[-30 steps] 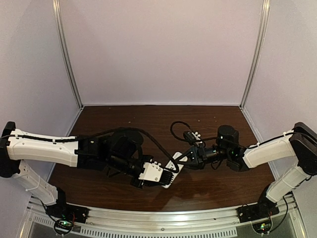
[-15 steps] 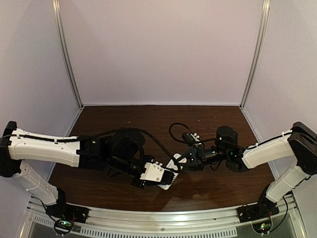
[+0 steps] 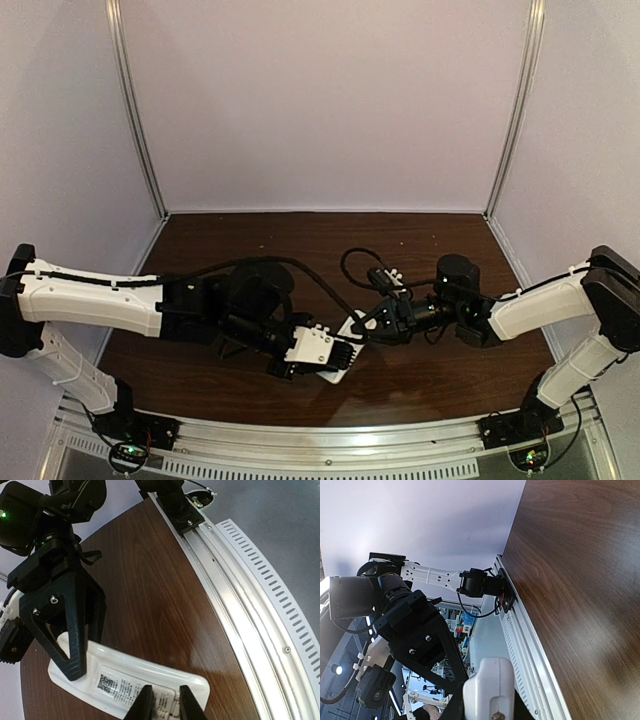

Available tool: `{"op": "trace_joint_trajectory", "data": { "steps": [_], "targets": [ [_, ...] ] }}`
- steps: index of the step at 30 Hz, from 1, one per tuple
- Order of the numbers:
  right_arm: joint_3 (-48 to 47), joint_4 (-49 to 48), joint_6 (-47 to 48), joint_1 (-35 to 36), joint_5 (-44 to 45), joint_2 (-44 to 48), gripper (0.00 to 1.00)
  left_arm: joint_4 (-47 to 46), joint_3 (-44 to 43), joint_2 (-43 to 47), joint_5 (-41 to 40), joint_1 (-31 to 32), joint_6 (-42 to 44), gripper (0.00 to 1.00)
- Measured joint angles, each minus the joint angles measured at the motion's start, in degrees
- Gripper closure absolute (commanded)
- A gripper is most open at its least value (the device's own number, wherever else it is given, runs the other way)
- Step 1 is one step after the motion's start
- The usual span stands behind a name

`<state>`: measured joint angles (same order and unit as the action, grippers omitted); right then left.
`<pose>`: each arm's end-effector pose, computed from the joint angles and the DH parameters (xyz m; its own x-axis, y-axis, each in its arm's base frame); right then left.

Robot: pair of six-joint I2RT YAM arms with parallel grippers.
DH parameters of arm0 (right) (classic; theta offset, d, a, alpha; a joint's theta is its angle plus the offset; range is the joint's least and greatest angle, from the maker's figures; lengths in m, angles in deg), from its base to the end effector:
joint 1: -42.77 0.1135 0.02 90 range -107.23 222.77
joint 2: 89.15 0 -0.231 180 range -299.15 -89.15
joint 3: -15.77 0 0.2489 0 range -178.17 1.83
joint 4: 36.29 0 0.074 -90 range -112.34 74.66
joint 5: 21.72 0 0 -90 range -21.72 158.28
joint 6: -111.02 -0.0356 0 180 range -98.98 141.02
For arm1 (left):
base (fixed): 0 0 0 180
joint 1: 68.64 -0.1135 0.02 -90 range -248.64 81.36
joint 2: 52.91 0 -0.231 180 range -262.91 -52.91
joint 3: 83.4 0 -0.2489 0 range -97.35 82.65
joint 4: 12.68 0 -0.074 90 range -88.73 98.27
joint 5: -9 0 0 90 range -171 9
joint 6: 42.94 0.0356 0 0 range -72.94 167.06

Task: Load the batteries into the remote control
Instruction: Press the battery cover on the remote control.

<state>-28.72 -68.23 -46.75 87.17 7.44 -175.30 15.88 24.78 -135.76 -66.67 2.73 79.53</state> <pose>0.1786 0.2185 0.1631 -0.9305 -0.2799 -0.2364 -0.2500 0.0132 0.9682 0.0936 -0.3052 0.2259 0.3539 0.5786 -0.7348 0.9353 -0.2156 0.2806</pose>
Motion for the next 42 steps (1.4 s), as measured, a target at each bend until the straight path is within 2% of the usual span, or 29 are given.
{"op": "trace_joint_trajectory", "data": {
  "steps": [20, 23, 29, 38, 42],
  "targets": [
    [0.0, -2.2, -2.2, 0.0, -0.5, 1.1, 1.00, -6.2, 2.2, 0.3, 7.1, -2.4, -1.3, 0.86],
    [0.0, -2.3, -2.3, 0.0, -0.5, 1.4, 1.00, -7.1, 2.8, 0.7, 7.6, -2.4, -1.4, 0.77],
    [-0.7, -0.5, 0.0, 0.1, -0.5, 1.5, 1.00, -6.8, 2.9, 1.5, 6.4, -2.6, -3.8, 0.51],
    [-5.2, 9.3, 9.6, 0.4, -0.4, 3.1, 1.00, -7.4, 3.3, 7.5, 0.8, -3.1, -9.2, 0.36],
    [-5.5, 12.1, 12.5, 0.5, 0.1, 3.4, 1.00, -9.5, 4.3, 10.3, -1.7, -3.2, -14.0, 0.32]
  ]
}}
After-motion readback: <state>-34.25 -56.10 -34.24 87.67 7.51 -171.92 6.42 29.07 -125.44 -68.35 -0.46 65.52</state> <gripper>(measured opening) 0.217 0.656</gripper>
